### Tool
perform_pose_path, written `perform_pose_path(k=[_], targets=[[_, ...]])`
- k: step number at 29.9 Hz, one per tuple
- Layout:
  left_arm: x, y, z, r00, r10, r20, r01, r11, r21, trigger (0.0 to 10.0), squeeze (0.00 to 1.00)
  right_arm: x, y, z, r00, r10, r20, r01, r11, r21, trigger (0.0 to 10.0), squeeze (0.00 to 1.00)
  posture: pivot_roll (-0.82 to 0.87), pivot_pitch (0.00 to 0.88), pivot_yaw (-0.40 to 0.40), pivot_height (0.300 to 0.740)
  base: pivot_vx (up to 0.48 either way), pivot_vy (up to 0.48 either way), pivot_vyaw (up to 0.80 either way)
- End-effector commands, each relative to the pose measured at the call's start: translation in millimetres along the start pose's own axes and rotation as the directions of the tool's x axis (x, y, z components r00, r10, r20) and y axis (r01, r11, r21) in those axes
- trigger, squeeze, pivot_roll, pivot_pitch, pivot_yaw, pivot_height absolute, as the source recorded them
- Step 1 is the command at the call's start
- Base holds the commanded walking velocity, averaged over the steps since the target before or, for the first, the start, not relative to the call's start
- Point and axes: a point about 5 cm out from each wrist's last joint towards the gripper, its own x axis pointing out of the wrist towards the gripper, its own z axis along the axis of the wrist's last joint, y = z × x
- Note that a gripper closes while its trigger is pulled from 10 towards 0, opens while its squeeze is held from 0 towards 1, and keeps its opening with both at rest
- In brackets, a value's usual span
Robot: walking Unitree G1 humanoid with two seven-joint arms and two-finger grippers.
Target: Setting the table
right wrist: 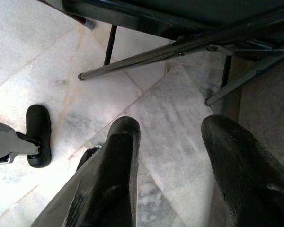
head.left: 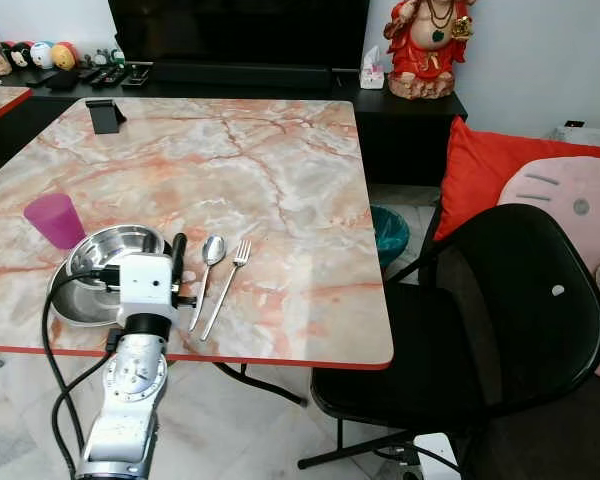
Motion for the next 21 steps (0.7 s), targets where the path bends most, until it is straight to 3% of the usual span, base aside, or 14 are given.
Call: perform_pose_path(k=[1,13,21], targets=[[3.7,-4.2,3.6,1.0,0.006,0.006,-0.006,1.0,-0.007,10.0,0.0,-0.4,-2.0,-1.9,1.0,-0.002,-0.002,0.002,1.0,-0.002,10.0,0.0,-0.05,0.0,-0.016,0.707,0.0,0.0,0.0],[4.2,-9.1,4.6,1.0,-0.005,0.005,0.005,1.0,-0.025,10.0,0.0,-0.3,-1.4,-1.7,1.0,0.007,-0.005,-0.007,1.0,-0.005,10.0,0.0,-0.04,0.0,-0.016,0.707,0.0,0.0,0.0],[4.8,-9.4,5.4,1.0,-0.003,0.006,0.004,1.0,-0.027,10.0,0.0,-0.2,-1.3,-1.1,1.0,0.009,-0.004,-0.009,1.0,0.0,10.0,0.0,-0.03,0.0,-0.016,0.707,0.0,0.303,0.0]])
